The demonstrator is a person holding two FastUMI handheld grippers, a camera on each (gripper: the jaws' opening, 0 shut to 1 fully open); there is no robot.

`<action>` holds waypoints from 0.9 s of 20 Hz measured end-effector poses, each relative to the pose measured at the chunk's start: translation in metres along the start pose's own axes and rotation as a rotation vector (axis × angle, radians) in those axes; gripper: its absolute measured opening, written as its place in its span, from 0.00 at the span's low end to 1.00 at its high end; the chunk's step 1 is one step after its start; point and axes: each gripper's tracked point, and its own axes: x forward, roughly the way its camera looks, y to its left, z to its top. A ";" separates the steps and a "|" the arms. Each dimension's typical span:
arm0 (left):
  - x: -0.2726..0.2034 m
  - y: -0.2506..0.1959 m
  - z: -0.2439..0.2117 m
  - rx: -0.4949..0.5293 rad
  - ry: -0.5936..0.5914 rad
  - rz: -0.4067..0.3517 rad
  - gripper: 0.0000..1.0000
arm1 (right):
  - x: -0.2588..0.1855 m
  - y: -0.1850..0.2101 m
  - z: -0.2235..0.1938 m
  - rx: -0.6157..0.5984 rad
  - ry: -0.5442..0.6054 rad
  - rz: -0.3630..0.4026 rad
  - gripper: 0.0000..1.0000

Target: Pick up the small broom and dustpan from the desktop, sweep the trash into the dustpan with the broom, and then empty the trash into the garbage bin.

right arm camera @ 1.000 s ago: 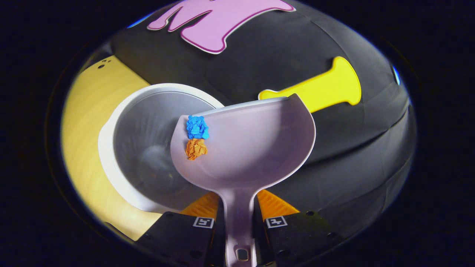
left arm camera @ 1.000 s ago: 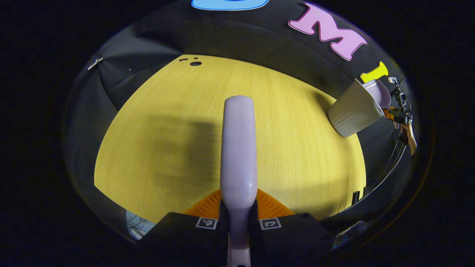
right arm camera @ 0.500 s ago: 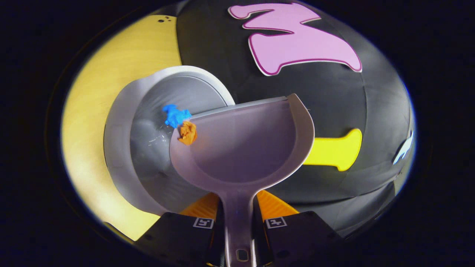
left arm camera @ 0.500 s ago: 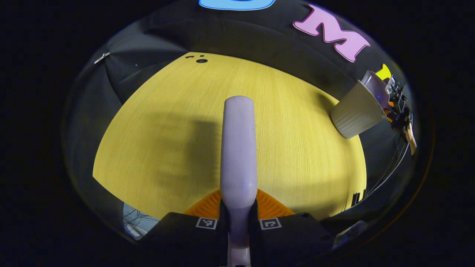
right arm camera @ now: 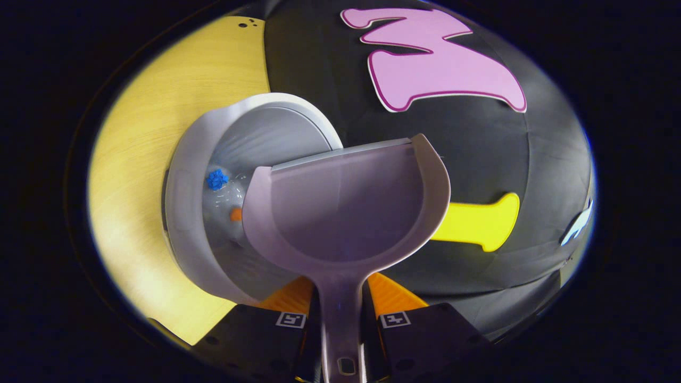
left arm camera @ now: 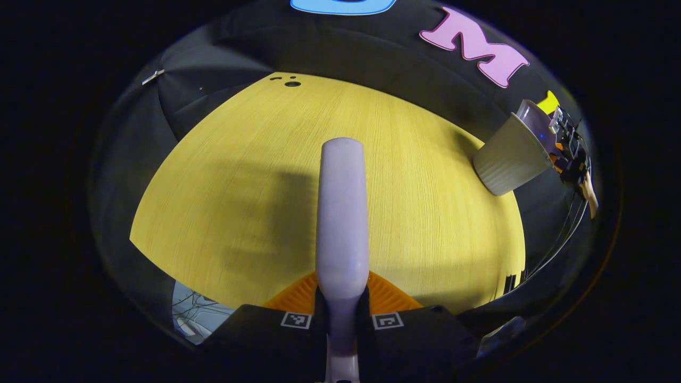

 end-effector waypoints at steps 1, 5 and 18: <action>-0.003 -0.001 0.003 0.002 -0.014 0.000 0.26 | -0.004 -0.002 0.000 0.019 0.001 -0.007 0.35; -0.014 -0.001 0.007 0.023 -0.041 0.004 0.27 | -0.023 -0.018 -0.011 0.091 0.002 -0.047 0.36; -0.035 -0.011 0.018 0.235 -0.130 0.052 0.27 | -0.125 -0.033 -0.031 0.846 0.073 0.128 0.36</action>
